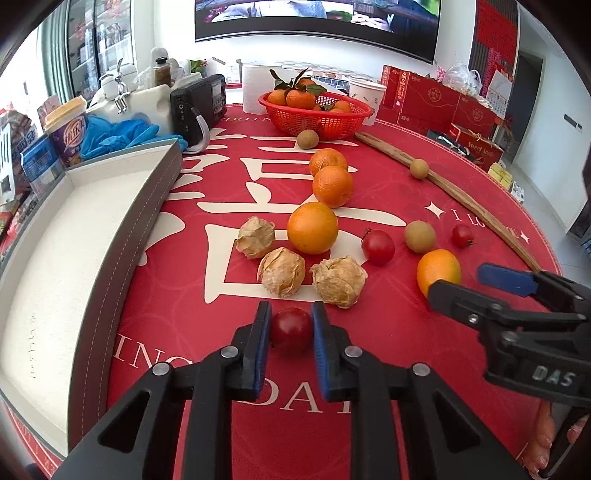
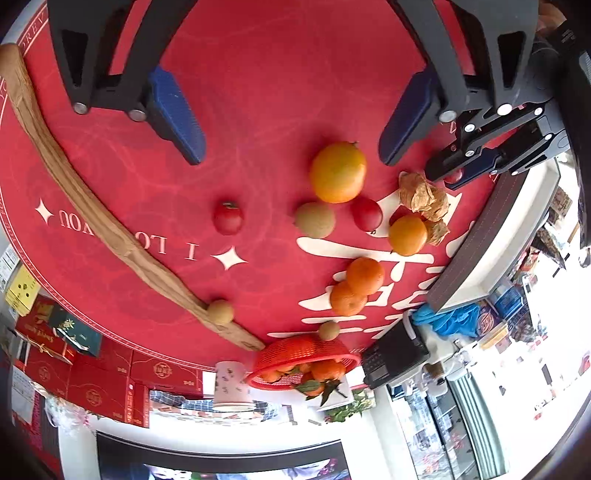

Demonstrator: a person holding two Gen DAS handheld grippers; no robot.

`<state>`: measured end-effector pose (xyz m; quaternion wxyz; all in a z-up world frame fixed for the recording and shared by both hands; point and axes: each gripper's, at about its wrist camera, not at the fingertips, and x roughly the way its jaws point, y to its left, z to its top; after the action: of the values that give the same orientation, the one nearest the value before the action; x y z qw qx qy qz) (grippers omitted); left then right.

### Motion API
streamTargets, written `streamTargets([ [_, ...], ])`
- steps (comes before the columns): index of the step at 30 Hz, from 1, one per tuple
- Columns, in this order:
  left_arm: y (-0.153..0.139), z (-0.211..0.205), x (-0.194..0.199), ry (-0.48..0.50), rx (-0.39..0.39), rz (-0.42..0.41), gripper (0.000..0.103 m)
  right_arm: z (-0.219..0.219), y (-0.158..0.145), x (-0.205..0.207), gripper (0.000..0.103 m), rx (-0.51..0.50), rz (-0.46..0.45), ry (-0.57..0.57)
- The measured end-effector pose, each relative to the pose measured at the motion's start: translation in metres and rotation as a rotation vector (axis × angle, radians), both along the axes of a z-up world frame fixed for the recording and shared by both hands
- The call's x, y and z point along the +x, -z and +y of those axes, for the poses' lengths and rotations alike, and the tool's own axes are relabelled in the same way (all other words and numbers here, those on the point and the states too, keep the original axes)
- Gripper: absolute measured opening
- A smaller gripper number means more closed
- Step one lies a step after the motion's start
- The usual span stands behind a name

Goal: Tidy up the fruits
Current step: 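Grasp a red cherry tomato with the left tool while the right tool grasps an orange, then carry the tomato and orange over the white tray and open both tools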

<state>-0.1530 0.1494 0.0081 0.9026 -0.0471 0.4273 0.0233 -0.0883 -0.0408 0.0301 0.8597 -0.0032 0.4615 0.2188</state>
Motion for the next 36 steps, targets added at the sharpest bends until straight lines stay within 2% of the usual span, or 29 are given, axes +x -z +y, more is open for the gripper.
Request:
streamTargets([
  [3, -0.001, 0.008, -0.006, -0.001, -0.014, -0.006, 0.023, 0.013, 0.000, 0.000, 0.051, -0.026, -0.014, -0.021],
  [4, -0.002, 0.011, -0.008, -0.003, -0.019, -0.011, 0.023, 0.014, 0.001, 0.002, 0.037, -0.017, -0.009, -0.020],
  [7, -0.008, 0.014, -0.017, -0.006, -0.005, -0.057, 0.023, 0.004, -0.001, 0.002, 0.037, 0.020, -0.028, 0.021],
  [11, -0.025, 0.015, -0.020, -0.003, 0.028, -0.131, 0.024, -0.016, -0.014, -0.005, 0.037, 0.066, -0.096, 0.059],
  [18, -0.051, 0.024, 0.015, 0.020, 0.027, -0.212, 0.024, -0.022, -0.015, -0.007, 0.037, 0.124, -0.111, 0.079],
  [21, -0.052, 0.031, 0.021, 0.019, 0.004, -0.232, 0.024, -0.020, -0.016, -0.008, 0.037, 0.123, -0.131, 0.075],
  [24, -0.048, 0.043, 0.019, 0.018, -0.021, -0.205, 0.024, -0.014, -0.015, -0.007, 0.037, 0.107, -0.120, 0.080],
  [28, -0.055, 0.072, 0.012, -0.042, -0.050, -0.226, 0.024, 0.005, -0.022, -0.005, 0.037, 0.119, -0.095, 0.064],
  [33, -0.060, 0.119, 0.003, -0.154, -0.073, -0.237, 0.024, 0.061, -0.038, -0.004, 0.037, 0.075, -0.114, -0.041],
  [36, -0.058, 0.147, -0.004, -0.225, -0.068, -0.231, 0.024, 0.095, -0.042, -0.004, 0.037, 0.080, -0.096, -0.108],
])
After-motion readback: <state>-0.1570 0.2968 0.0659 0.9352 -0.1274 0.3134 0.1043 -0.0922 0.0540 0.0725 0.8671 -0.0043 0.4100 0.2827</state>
